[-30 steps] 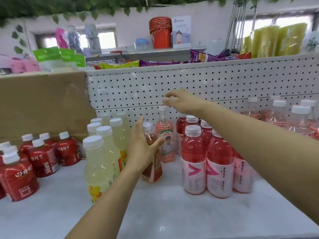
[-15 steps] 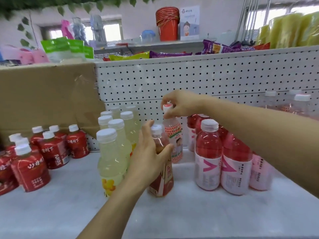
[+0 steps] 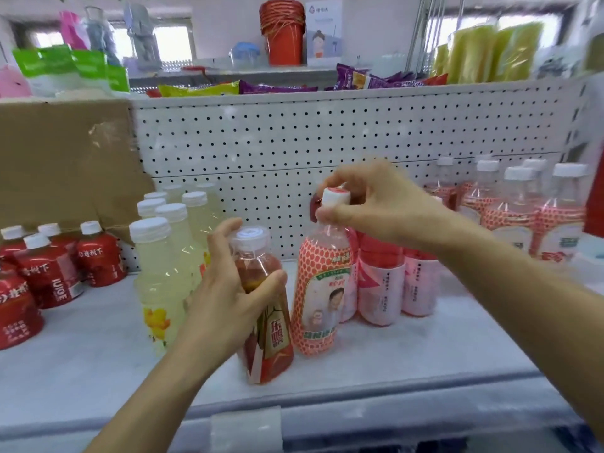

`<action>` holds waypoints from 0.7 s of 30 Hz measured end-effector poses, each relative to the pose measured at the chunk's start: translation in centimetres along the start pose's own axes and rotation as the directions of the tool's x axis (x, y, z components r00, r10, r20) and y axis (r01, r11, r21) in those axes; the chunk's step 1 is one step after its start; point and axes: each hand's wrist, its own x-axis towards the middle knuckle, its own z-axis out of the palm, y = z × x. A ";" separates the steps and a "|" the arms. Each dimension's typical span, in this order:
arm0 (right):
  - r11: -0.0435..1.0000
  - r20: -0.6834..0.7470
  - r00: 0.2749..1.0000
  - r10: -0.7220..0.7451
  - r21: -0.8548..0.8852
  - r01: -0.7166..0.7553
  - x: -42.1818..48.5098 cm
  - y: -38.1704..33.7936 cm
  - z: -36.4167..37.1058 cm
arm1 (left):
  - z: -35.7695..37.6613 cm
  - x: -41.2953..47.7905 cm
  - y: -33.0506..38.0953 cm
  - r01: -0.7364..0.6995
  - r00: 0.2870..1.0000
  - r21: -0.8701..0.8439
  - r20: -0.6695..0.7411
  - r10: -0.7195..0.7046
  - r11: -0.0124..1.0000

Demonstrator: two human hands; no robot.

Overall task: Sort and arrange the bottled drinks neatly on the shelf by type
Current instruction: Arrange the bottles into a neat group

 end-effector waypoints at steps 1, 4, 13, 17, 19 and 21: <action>1.000 -0.078 0.997 0.020 -0.004 -0.020 -1.0 0.3 -0.1 | 0.7 0.0 0.3 -0.012 1.000 -0.005 0.003 0.012 1.000; 0.999 -0.284 0.958 0.034 0.007 -0.034 -3.2 1.2 0.8 | 2.7 0.1 1.4 -0.033 0.999 -0.063 0.008 0.033 0.997; 0.923 -0.149 0.952 0.267 0.322 -0.209 -8.2 4.4 5.7 | 5.6 -1.6 2.2 0.029 0.995 -0.251 -0.082 -0.051 0.968; 0.930 -0.191 0.947 0.259 0.314 -0.190 -8.9 5.2 4.5 | 6.4 -2.2 1.8 0.030 0.989 -0.271 -0.134 -0.069 0.962; 0.930 -0.233 0.930 0.284 0.303 -0.208 -9.7 5.8 3.1 | 6.6 -2.2 1.6 0.037 0.986 -0.279 -0.146 -0.081 0.960; 0.925 -0.274 0.908 0.318 0.301 -0.232 -10.9 6.9 1.4 | 6.7 -2.2 1.6 0.047 0.985 -0.294 -0.144 -0.093 0.955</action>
